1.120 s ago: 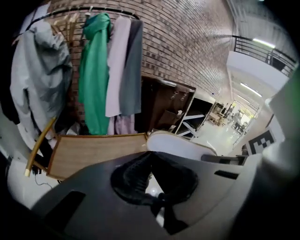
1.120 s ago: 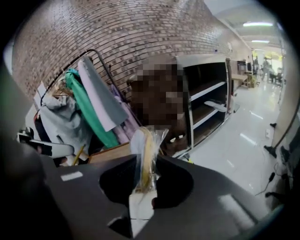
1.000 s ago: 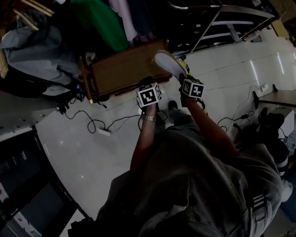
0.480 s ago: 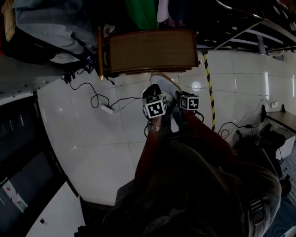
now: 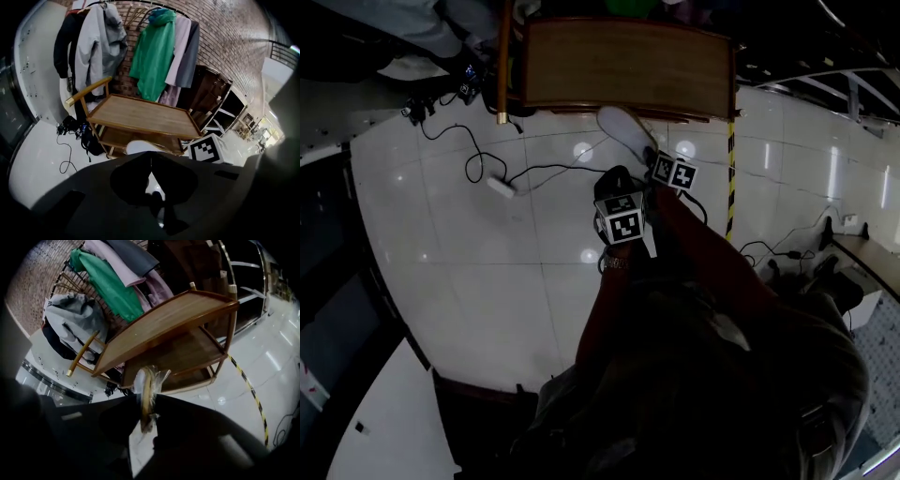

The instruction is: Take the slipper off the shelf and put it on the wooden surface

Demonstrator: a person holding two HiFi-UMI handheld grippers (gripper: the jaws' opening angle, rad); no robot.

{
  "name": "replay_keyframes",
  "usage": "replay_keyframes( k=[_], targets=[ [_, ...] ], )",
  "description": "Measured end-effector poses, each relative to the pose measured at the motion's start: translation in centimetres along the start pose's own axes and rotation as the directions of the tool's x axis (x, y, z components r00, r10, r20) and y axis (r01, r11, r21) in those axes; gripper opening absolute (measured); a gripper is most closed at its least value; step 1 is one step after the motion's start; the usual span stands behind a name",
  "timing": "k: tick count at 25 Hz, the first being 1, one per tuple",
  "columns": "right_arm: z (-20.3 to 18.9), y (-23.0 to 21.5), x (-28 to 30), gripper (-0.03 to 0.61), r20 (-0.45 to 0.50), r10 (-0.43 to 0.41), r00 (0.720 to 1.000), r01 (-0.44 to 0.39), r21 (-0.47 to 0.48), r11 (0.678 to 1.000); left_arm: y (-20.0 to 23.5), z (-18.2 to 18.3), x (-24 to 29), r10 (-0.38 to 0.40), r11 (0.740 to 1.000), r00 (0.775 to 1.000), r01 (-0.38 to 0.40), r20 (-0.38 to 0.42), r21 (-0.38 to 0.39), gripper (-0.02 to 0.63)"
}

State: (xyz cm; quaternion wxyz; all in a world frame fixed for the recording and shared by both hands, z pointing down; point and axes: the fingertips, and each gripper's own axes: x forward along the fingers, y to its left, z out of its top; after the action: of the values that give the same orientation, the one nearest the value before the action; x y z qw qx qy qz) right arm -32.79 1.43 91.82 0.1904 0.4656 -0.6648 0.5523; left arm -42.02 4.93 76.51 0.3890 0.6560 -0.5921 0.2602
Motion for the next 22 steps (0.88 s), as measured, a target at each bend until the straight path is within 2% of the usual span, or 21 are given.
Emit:
replay_keyframes(
  k=[4, 8, 10, 11, 12, 13, 14, 17, 19, 20, 22],
  targets=[
    [-0.4, 1.6, 7.3, 0.061, 0.026, -0.026, 0.999, 0.027, -0.03, 0.999, 5.7, -1.5, 1.8, 0.055, 0.993, 0.997, -0.049, 0.059, -0.106, 0.003],
    [0.6, 3.3, 16.2, 0.063, 0.115, -0.008, 0.993, 0.0, 0.068, 0.998, 12.6, -4.3, 3.1, 0.169, 0.969, 0.982, -0.15, 0.081, -0.197, 0.003],
    [1.4, 4.9, 20.1, 0.071, 0.145, 0.034, 0.989, -0.047, 0.086, 0.995, 15.5, -6.4, 3.3, 0.22, 0.953, 0.973, -0.199, 0.071, -0.229, 0.003],
    [1.4, 6.5, 21.9, 0.086, 0.124, 0.089, 0.988, -0.097, 0.056, 0.994, 16.7, -7.3, 3.2, 0.24, 0.945, 0.969, -0.218, 0.062, -0.243, 0.003],
    [0.8, 8.6, 23.5, 0.142, 0.067, 0.16, 0.985, -0.16, -0.001, 0.987, 17.7, -8.2, 3.0, 0.255, 0.937, 0.966, -0.234, 0.051, -0.258, 0.003],
    [-0.4, 10.7, 24.4, 0.266, -0.017, 0.22, 0.975, -0.221, -0.07, 0.973, 18.4, -9.0, 2.6, 0.265, 0.93, 0.963, -0.244, 0.041, -0.275, 0.003],
    [-2.0, 12.3, 24.7, 0.352, -0.105, 0.252, 0.962, -0.265, -0.133, 0.955, 18.7, -9.7, 2.1, 0.27, 0.924, 0.962, -0.25, 0.033, -0.288, 0.003],
    [-6.1, 14.3, 22.5, 0.334, -0.309, 0.262, 0.914, -0.337, -0.218, 0.916, 17.8, -9.0, 0.2, 0.245, 0.927, 0.969, -0.227, 0.024, -0.297, 0.003],
    [-7.3, 14.5, 19.3, 0.299, -0.385, 0.241, 0.891, -0.354, -0.257, 0.899, 16.2, -6.9, -0.9, 0.207, 0.94, 0.978, -0.191, 0.025, -0.281, 0.003],
    [-7.1, 14.4, 16.9, 0.275, -0.388, 0.219, 0.895, -0.346, -0.296, 0.89, 15.3, -5.4, -1.6, 0.187, 0.948, 0.982, -0.172, 0.03, -0.268, 0.003],
    [-5.3, 14.6, 11.0, 0.192, -0.339, 0.183, 0.923, -0.312, -0.378, 0.872, 13.3, -1.7, -3.1, 0.145, 0.964, 0.988, -0.128, 0.056, -0.233, 0.003]
  ],
)
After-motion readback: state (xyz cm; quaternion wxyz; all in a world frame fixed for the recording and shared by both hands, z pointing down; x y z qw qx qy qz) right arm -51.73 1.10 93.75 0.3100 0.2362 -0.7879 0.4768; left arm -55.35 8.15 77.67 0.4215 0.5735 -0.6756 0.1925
